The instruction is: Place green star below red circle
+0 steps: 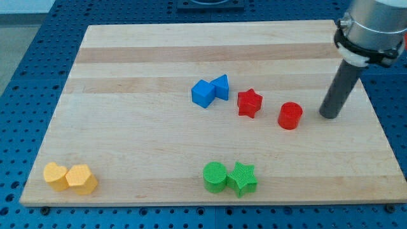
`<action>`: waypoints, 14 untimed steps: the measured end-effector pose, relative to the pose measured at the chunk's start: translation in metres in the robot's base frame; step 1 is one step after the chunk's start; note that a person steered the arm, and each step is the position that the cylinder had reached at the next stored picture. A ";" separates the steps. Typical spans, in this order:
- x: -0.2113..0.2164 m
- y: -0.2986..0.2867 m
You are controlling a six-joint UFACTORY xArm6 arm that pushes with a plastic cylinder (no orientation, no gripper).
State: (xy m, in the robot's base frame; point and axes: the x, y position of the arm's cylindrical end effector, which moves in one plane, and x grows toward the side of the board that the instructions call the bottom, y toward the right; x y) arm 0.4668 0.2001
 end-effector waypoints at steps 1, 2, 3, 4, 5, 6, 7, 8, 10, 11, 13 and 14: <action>0.007 -0.040; 0.022 -0.072; 0.025 -0.069; 0.031 -0.029; 0.051 -0.025; 0.055 -0.037; 0.051 -0.040; 0.040 -0.044; 0.046 -0.035; 0.093 -0.023; 0.152 -0.034; 0.151 -0.080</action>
State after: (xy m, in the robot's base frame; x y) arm 0.6180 0.1202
